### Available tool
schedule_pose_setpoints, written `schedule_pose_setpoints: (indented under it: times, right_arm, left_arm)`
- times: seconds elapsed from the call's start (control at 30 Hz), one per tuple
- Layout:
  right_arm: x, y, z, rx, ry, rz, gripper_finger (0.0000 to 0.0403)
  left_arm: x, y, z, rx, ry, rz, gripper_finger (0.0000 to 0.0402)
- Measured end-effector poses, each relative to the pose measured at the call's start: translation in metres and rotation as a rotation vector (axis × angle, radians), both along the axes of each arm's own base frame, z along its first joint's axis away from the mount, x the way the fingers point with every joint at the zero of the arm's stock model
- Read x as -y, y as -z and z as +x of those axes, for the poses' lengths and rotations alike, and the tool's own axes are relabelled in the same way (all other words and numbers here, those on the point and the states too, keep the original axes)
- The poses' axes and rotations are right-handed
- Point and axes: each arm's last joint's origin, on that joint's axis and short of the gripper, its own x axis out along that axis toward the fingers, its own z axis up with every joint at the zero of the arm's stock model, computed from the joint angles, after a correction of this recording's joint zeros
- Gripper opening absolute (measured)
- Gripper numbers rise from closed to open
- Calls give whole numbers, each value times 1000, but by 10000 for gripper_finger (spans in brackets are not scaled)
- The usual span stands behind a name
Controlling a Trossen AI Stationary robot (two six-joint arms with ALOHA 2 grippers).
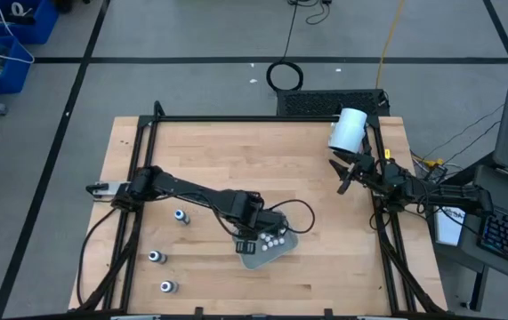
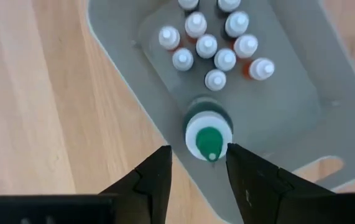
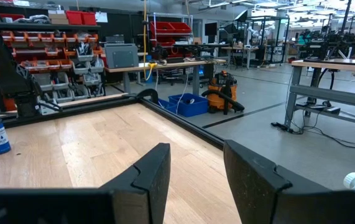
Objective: Pick & Place food coloring
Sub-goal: Put the large green food coloring bottle in the gray bin, then put the large blue food coloring bottle in the gray bin
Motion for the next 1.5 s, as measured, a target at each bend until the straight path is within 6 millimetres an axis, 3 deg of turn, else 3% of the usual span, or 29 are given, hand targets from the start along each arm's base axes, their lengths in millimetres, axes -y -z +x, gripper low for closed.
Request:
schedule_pose_setpoints:
  times: [0.2,0.47,0.67,0.8,1.13,1.33,1.5]
  right_arm:
    - [0,0,0,0,0,0,141]
    - [0,0,0,0,-1,0,141]
    - [0,0,0,-3,-1,0,141]
    - [0,0,0,-3,-1,0,141]
    - [0,0,0,-2,0,0,141]
    - [0,0,0,-2,0,0,141]
    - [0,0,0,-2,0,0,141]
  left_arm:
    - [2,-9,-4,26,-9,11,158]
    - [-7,-42,-48,-127,-268,123,206]
    - [11,-65,-77,-20,-399,140,234]
    - [13,-59,-106,-34,-503,168,237]
    - [-17,-34,-185,-55,-818,35,237]
    - [-26,-8,-206,-19,-988,-55,237]
    - [-36,17,-214,-102,-1159,-92,237]
